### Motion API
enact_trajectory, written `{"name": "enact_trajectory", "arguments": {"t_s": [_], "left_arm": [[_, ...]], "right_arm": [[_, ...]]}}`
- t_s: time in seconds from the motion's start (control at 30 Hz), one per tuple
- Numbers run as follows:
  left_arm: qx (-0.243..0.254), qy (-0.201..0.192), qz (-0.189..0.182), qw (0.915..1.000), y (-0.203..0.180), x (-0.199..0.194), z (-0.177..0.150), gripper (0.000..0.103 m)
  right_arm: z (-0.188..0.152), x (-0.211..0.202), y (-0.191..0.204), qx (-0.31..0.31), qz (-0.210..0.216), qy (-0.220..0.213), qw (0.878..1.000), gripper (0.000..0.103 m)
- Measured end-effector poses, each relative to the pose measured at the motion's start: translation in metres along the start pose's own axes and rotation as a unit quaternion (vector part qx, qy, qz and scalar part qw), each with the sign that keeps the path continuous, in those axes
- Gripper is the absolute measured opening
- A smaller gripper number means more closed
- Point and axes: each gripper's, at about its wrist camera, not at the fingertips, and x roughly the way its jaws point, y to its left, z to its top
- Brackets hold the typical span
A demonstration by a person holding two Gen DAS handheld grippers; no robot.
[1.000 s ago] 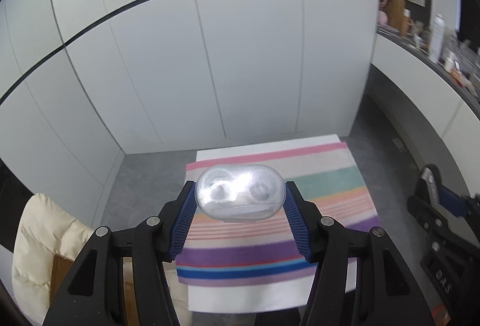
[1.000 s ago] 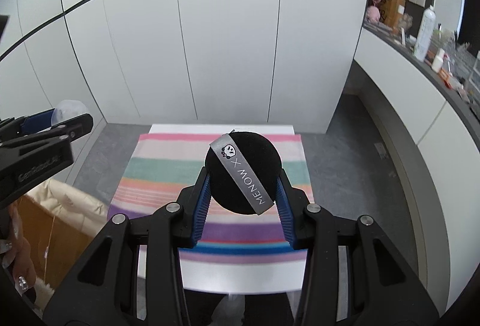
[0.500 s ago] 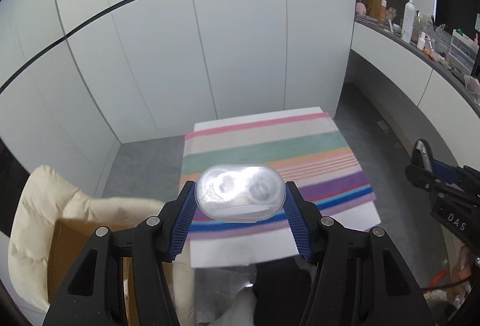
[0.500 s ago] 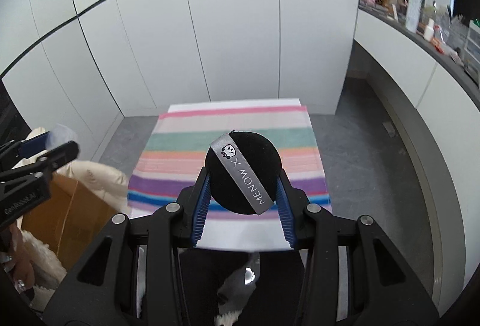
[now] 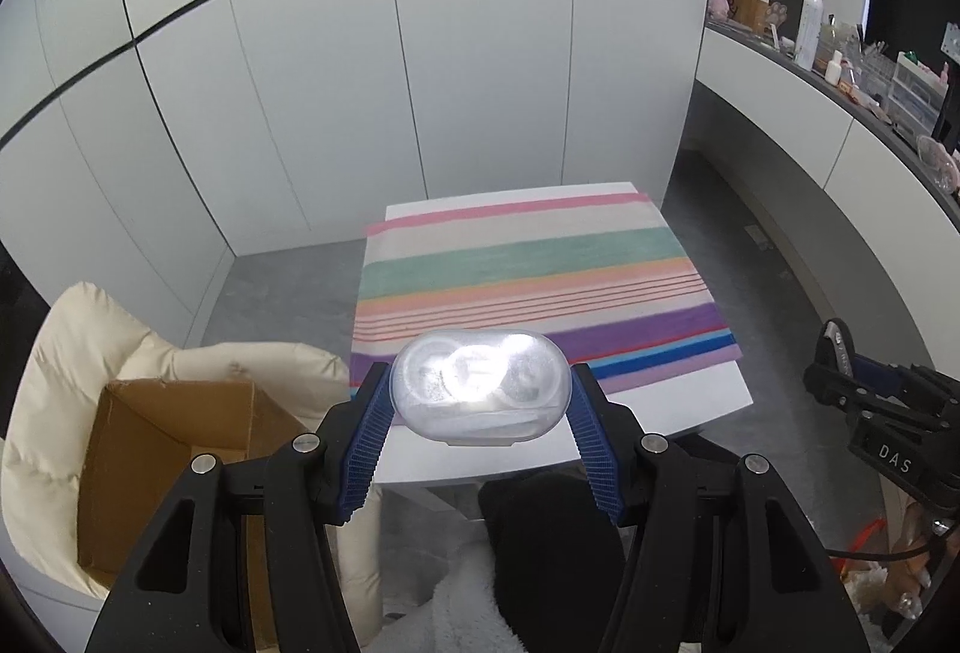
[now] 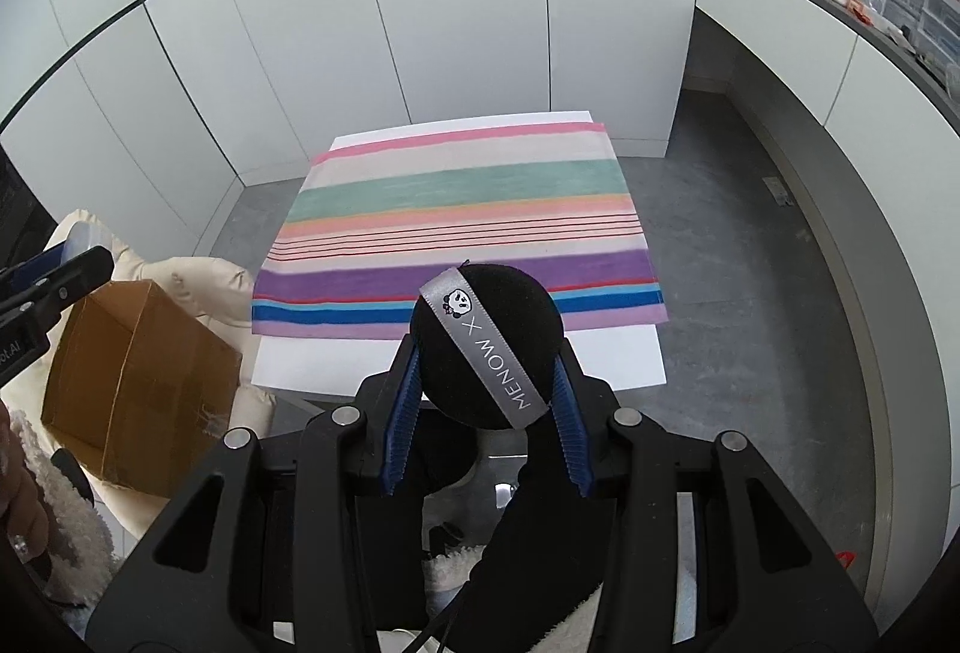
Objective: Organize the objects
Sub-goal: 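Lift and carry the clear case and black puff with both tools toward the box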
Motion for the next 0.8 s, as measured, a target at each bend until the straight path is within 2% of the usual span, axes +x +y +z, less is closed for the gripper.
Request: {"name": "enact_trajectory", "arguments": {"t_s": [0.2, 0.43, 0.6, 0.8], "left_arm": [[-0.055, 0.021, 0.007, 0.9982, 0.034, 0.008, -0.003, 0.059], [-0.083, 0.016, 0.030, 0.9960, 0.065, -0.003, -0.017, 0.059], [-0.112, 0.015, 0.046, 0.9925, 0.095, -0.017, -0.035, 0.059], [-0.157, 0.026, 0.080, 0.9840, 0.141, -0.031, -0.066, 0.059]], "right_arm": [[0.002, 0.003, 0.005, -0.007, -0.006, 0.006, 1.000, 0.043], [0.003, 0.004, 0.035, -0.042, 0.007, 0.008, 0.999, 0.043], [0.003, 0.006, 0.070, -0.074, 0.029, 0.006, 0.997, 0.043], [-0.004, 0.010, 0.126, -0.127, 0.066, 0.009, 0.990, 0.043]]}}
